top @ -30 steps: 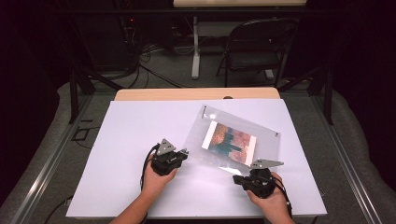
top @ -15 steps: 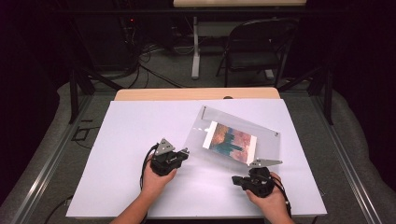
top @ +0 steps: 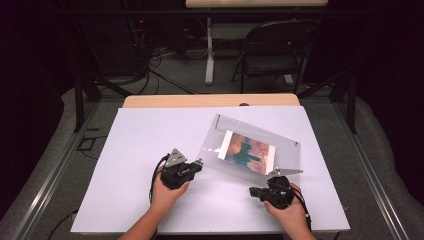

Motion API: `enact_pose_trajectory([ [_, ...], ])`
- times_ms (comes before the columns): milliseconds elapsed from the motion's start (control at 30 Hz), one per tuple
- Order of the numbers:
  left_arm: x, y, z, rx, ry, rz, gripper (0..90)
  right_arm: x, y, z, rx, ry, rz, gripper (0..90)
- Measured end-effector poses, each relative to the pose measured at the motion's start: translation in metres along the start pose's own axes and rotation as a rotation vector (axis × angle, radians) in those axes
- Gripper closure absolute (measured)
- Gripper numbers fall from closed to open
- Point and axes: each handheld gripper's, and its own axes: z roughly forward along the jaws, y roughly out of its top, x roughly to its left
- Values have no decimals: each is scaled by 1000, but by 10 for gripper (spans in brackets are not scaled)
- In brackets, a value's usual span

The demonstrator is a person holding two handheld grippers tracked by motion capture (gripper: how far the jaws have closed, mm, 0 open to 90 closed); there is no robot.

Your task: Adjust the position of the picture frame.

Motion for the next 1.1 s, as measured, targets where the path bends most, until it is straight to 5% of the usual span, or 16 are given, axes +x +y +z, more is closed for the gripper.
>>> enact_pose_trajectory([
  [367, -5, -2, -6, 3, 4, 20, 827, -2, 3, -2, -3, 2, 12, 900],
  [1100, -16, -5, -14, 6, -2, 38, 844, -31, 30, 5, 6, 9, 95, 900],
])
